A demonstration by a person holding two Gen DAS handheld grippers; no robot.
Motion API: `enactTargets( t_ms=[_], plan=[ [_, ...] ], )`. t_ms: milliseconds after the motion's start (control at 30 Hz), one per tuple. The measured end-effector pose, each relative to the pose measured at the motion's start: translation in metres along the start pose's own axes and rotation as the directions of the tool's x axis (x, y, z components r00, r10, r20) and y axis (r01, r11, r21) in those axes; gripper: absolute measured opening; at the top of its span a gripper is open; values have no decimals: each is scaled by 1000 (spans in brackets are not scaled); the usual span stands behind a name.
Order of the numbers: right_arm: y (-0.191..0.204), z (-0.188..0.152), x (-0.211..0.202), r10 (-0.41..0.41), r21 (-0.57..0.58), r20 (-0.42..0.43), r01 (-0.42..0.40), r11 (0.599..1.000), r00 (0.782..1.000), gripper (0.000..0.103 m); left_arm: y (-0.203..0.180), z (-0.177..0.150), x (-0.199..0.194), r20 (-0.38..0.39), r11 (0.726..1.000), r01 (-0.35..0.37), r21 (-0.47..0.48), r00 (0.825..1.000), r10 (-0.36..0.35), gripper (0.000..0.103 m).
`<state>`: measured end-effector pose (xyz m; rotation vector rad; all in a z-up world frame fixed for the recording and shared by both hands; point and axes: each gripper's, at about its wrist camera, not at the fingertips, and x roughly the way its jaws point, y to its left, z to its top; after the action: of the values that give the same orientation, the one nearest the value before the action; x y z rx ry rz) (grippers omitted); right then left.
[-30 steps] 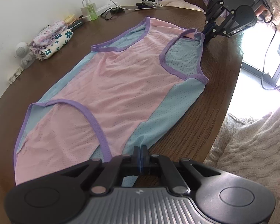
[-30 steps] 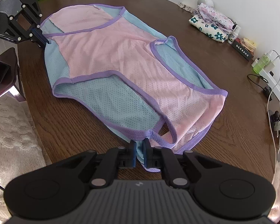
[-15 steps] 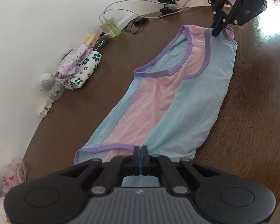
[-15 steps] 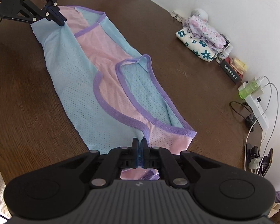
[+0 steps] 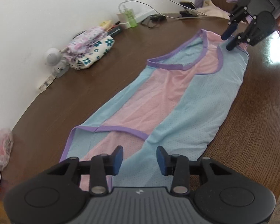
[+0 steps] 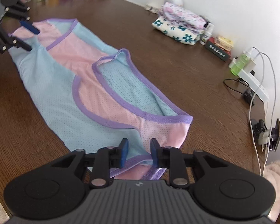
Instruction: Fold clothes
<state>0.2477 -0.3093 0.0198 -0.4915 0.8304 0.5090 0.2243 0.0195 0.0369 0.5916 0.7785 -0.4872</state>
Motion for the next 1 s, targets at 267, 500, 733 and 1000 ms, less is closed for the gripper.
enactTargets(
  t_ms=[267,500,733,1000],
  plan=[
    [23,-2,-24,71,93,130,-83,992,989,32,28,-37,-24,-23,983,-20,-183,1000,16,38],
    [57,31,0,182,71,174,-197,978,968,32,46,-59,-14,-15,961,-10,-276,1000,6,38],
    [58,70,43,234,92,107,-244,965,966,35,57,-85,-15,-9,943,-26,-333,1000,24,34],
    [55,78,57,228,104,31,-230,968,973,7,63,-100,-17,17,930,-11,-369,1000,19,13]
  ],
)
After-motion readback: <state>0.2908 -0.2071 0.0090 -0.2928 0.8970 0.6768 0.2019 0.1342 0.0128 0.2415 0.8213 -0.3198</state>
